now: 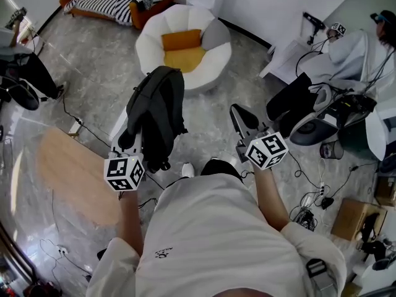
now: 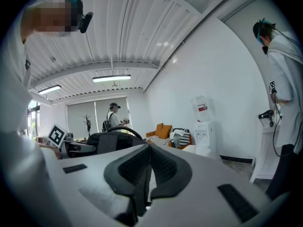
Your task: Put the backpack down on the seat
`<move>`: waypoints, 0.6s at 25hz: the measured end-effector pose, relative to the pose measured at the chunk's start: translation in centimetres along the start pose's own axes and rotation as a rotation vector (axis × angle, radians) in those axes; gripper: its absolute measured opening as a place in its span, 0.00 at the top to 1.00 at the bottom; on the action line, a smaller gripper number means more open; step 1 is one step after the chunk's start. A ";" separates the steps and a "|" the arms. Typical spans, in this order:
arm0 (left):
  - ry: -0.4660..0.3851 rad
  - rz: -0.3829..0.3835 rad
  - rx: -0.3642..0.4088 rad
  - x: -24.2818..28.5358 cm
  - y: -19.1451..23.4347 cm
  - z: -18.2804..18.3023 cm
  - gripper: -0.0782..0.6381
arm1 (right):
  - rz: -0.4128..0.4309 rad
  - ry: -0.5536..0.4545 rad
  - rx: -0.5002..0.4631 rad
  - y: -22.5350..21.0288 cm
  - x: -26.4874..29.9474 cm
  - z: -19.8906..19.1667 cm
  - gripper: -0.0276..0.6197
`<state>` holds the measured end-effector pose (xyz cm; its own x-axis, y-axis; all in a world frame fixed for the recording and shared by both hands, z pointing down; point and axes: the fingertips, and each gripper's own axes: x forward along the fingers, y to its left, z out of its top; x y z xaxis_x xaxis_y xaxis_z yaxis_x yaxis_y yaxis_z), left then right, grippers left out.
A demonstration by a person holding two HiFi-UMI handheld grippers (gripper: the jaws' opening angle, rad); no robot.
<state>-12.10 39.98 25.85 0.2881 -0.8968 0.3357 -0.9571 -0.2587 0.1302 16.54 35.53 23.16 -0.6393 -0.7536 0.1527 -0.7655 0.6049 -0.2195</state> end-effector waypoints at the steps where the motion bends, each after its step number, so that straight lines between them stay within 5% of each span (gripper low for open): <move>1: 0.000 -0.002 0.002 0.1 0.2 0.1 0.79 | 0.000 0.000 0.001 0.0 0.2 0.0 0.92; 15: 0.005 0.000 0.014 0.3 0.6 0.5 0.79 | 0.024 0.002 0.007 0.3 1.0 -0.4 0.92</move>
<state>-12.62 39.39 25.57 0.2878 -0.8952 0.3403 -0.9576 -0.2634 0.1169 15.63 35.09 23.63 -0.6580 -0.7382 0.1487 -0.7491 0.6214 -0.2296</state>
